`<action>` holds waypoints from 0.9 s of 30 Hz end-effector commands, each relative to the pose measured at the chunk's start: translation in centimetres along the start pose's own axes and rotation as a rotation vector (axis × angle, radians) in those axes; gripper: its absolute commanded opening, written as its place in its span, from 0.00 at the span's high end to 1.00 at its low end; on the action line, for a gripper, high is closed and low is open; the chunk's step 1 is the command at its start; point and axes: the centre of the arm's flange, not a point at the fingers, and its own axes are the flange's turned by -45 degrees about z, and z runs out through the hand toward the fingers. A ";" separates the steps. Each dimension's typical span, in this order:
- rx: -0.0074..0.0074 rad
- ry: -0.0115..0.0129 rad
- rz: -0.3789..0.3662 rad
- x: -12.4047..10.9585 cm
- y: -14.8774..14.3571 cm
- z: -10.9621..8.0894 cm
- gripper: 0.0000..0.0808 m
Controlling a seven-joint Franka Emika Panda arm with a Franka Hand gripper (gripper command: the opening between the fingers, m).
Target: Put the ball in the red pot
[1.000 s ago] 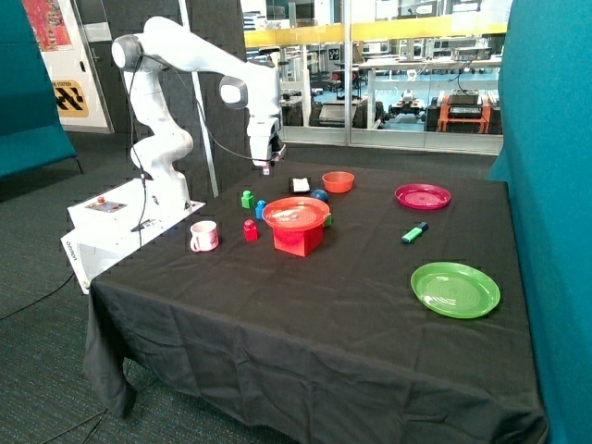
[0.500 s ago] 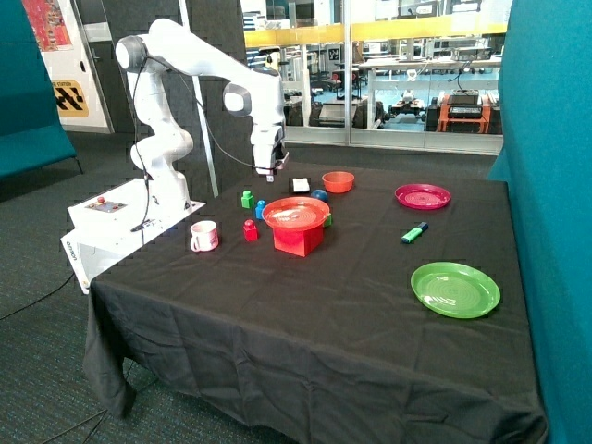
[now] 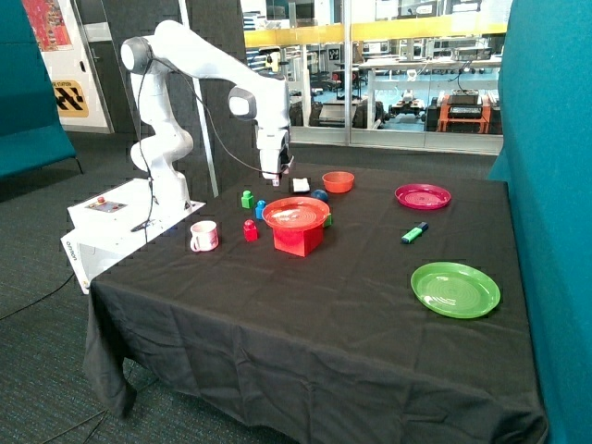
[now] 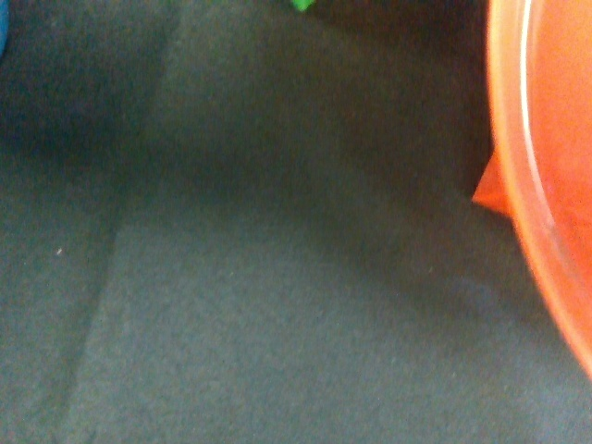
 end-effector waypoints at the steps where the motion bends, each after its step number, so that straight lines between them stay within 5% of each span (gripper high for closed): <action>1: 0.0027 -0.0022 -0.028 1.8 0.9 0.1 0.57; 27: 0.0027 -0.0021 -0.070 3.5 0.3 2.0 0.62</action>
